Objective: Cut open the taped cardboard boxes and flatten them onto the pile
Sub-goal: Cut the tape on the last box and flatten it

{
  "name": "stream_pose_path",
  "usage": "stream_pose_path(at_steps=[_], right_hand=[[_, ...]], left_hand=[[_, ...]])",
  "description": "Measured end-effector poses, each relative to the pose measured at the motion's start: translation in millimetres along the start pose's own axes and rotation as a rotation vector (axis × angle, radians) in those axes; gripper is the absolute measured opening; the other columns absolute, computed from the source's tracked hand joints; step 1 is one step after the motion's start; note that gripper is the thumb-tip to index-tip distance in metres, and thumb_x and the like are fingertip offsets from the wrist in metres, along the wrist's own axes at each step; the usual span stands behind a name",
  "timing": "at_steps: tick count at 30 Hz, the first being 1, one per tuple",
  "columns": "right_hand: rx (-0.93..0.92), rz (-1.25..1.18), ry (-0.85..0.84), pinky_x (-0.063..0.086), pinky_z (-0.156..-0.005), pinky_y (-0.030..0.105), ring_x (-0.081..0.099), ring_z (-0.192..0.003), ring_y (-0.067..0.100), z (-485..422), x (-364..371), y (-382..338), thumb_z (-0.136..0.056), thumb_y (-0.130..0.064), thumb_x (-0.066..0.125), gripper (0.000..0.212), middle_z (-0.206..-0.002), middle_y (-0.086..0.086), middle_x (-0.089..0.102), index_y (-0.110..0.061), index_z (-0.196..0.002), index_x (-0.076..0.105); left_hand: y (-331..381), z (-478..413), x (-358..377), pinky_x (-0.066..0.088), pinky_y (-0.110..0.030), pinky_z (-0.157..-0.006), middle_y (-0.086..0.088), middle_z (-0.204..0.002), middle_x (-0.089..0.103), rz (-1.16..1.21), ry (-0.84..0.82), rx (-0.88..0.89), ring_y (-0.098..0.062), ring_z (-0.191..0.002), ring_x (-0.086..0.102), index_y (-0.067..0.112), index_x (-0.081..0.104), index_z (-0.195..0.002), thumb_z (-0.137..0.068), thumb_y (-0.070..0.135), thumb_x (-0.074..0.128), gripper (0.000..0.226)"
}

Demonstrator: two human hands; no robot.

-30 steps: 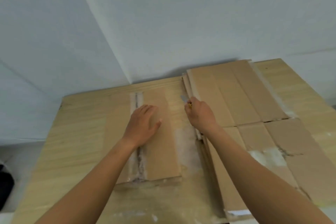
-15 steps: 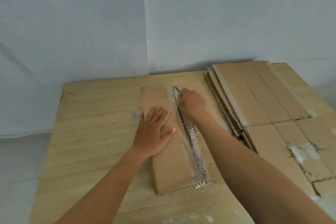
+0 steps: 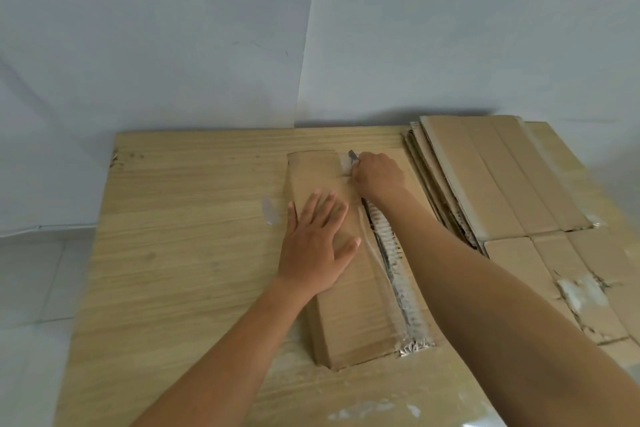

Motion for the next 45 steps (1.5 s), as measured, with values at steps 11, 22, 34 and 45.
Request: stream_pose_path(at_steps=[11, 22, 34, 45], right_hand=[[-0.017, 0.236, -0.287, 0.04, -0.074, 0.031, 0.057, -0.103, 0.028, 56, -1, 14, -0.096, -0.021, 0.045, 0.025, -0.116, 0.011, 0.059, -0.008, -0.114, 0.057], [-0.067, 0.294, -0.606, 0.041, -0.074, 0.032, 0.052, -0.089, 0.024, 185, -3, 64, -0.098, -0.025, 0.041, 0.023, -0.105, 0.008, 0.056, -0.01, -0.111, 0.053], [-0.036, 0.149, -0.532, 0.038, -0.059, 0.031, 0.048, -0.066, 0.017, 226, -19, 112, -0.101, -0.034, 0.033, 0.035, -0.074, 0.0, 0.051, -0.015, -0.074, 0.045], [0.262, -0.306, 0.382, 0.014, -0.108, 0.065, 0.036, -0.13, 0.035, 210, 69, 112, -0.097, -0.038, 0.023, 0.038, -0.123, 0.005, 0.05, -0.019, -0.096, 0.056]], left_hand=[[5, -1, -1, -0.009, -0.045, -0.119, 0.007, -0.161, 0.008, 0.044, 0.038, -0.034, -0.014, -0.148, -0.007, 0.029, 0.023, -0.151, -0.097, 0.055, 0.029, 0.06], [11, -2, -4, -0.002, -0.047, -0.119, 0.008, -0.16, 0.013, 0.055, 0.039, -0.094, -0.015, -0.148, -0.003, 0.027, 0.027, -0.15, -0.097, 0.051, 0.036, 0.059], [13, -6, -3, -0.007, -0.062, -0.111, 0.009, -0.157, 0.022, -0.036, 0.052, -0.096, -0.017, -0.147, 0.005, 0.029, 0.034, -0.146, -0.097, 0.052, 0.036, 0.054], [7, -101, -30, 0.033, -0.046, -0.098, -0.01, -0.116, 0.057, -0.127, 0.196, 0.24, -0.03, -0.112, 0.049, 0.012, 0.058, -0.103, -0.084, 0.047, 0.061, 0.04]])
Point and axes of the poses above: each hand's wrist, its own z-axis away from the middle knuckle, its own x-axis out of the palm, y = z × x, the point moved 2 cm from there along -z, towards the middle knuckle
